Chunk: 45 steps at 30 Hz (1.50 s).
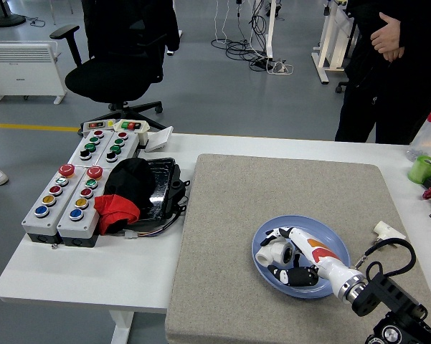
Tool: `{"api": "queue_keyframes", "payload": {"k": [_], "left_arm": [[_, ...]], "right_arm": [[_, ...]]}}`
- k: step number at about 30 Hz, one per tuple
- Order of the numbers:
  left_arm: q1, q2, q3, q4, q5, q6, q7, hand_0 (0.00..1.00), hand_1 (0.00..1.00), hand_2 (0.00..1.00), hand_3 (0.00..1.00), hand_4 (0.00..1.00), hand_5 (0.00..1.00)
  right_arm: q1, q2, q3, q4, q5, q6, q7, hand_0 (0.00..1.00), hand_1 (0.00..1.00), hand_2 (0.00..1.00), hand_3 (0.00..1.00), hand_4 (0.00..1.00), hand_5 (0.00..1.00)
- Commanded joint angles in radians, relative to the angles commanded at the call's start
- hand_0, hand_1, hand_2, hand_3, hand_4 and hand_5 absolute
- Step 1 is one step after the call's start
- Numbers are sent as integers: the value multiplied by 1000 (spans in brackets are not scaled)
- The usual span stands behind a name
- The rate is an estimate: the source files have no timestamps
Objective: Pick pipe place plate twice
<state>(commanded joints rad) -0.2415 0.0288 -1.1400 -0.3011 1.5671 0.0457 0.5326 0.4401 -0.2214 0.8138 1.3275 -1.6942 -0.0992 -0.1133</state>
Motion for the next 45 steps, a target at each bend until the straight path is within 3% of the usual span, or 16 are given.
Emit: {"api": "queue_keyframes", "payload": {"k": [1, 2, 7, 8, 13, 14, 22, 28, 32, 38, 45], "left_arm": [[0, 0, 0, 0, 0, 0, 0, 650, 629, 633, 550, 386, 998], [1, 0, 1, 0, -1, 0, 0, 649, 629, 633, 550, 386, 998], [3, 0, 2, -1, -2, 0, 1, 649, 629, 633, 550, 386, 998], [3, 0, 2, 0, -2, 0, 1, 650, 629, 633, 550, 386, 998], [1, 0, 4, 1, -6, 1, -2, 650, 629, 633, 550, 386, 998], [1, 0, 4, 1, -6, 1, -2, 650, 631, 633, 553, 385, 998], [-4, 2, 11, 3, -19, 6, -6, 650, 631, 634, 552, 388, 998], [-7, 4, 13, 3, -25, 8, -6, 650, 631, 635, 553, 386, 998], [-7, 3, 11, 2, -21, 6, -5, 650, 631, 635, 555, 386, 998], [-7, 1, 11, 2, -18, 6, -4, 651, 631, 635, 555, 386, 998], [-8, 1, 13, 3, -22, 8, -6, 650, 631, 635, 554, 386, 998]], "right_arm": [[2, 0, -2, -2, -1, 2, -5, 591, 671, 752, 773, 614, 45], [7, -1, -7, -7, -4, -3, -5, 977, 936, 998, 967, 761, 210], [9, -1, -6, -16, 9, -22, 4, 977, 936, 998, 967, 761, 210], [8, -1, -3, -16, 14, -22, 7, 998, 985, 998, 998, 816, 260], [2, -7, 19, -2, 33, -17, 22, 998, 985, 998, 998, 816, 260], [2, -8, 22, 0, 35, -15, 23, 998, 992, 998, 998, 841, 296], [-21, -33, 168, 9, 19, -63, 37, 998, 979, 998, 998, 836, 319], [-9, -98, 311, -86, -46, -70, -1, 998, 957, 998, 987, 819, 316], [-2, -117, 344, -150, -38, -53, -21, 998, 932, 985, 957, 797, 320], [10, -129, 342, -231, 14, -7, -45, 998, 925, 979, 947, 784, 324], [14, -124, 323, -257, 78, 10, -42, 995, 916, 971, 941, 778, 324]]}}
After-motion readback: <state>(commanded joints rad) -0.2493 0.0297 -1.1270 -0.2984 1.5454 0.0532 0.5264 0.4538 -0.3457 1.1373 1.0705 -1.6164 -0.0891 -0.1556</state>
